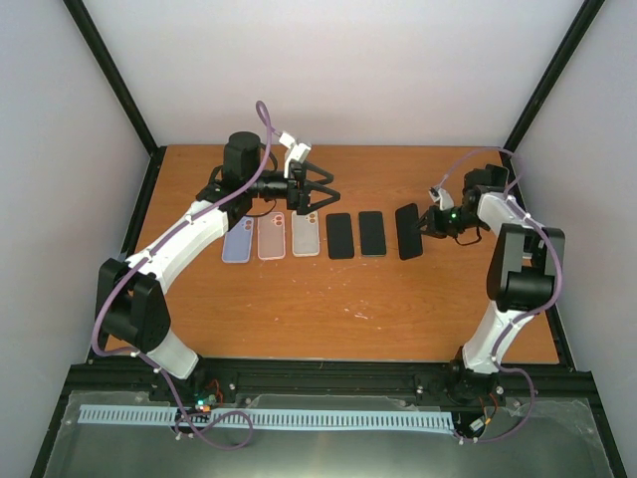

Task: Take the phone out of the phone case
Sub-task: Place the phone at the center of the board.

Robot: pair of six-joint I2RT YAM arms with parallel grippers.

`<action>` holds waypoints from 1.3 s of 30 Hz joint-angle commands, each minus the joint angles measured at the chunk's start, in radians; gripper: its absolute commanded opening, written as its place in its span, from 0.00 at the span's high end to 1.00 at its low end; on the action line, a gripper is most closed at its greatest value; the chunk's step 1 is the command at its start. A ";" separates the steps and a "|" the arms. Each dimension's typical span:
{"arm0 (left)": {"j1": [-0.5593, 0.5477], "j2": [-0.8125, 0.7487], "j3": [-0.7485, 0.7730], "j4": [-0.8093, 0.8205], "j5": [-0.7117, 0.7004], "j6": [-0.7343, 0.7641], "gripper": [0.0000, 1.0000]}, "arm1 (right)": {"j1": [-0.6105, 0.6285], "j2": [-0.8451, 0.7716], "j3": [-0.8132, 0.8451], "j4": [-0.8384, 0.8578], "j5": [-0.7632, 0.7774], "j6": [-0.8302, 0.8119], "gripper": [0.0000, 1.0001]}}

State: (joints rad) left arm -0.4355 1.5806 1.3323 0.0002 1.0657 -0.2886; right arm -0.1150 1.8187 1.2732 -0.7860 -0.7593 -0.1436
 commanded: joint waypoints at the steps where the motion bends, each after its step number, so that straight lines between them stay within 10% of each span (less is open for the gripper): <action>1: 0.004 -0.024 0.003 0.007 0.005 0.022 0.00 | -0.019 0.067 0.071 0.029 -0.078 0.017 0.97; 24: 0.009 -0.007 0.002 0.017 0.014 0.003 0.00 | -0.051 0.305 0.193 0.037 -0.126 0.066 0.88; 39: 0.009 0.004 0.006 0.028 0.014 -0.014 0.00 | -0.049 0.251 0.176 0.038 -0.007 0.064 0.52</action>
State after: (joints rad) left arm -0.4320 1.5810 1.3304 0.0021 1.0664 -0.2905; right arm -0.1577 2.1139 1.4467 -0.7486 -0.8062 -0.0639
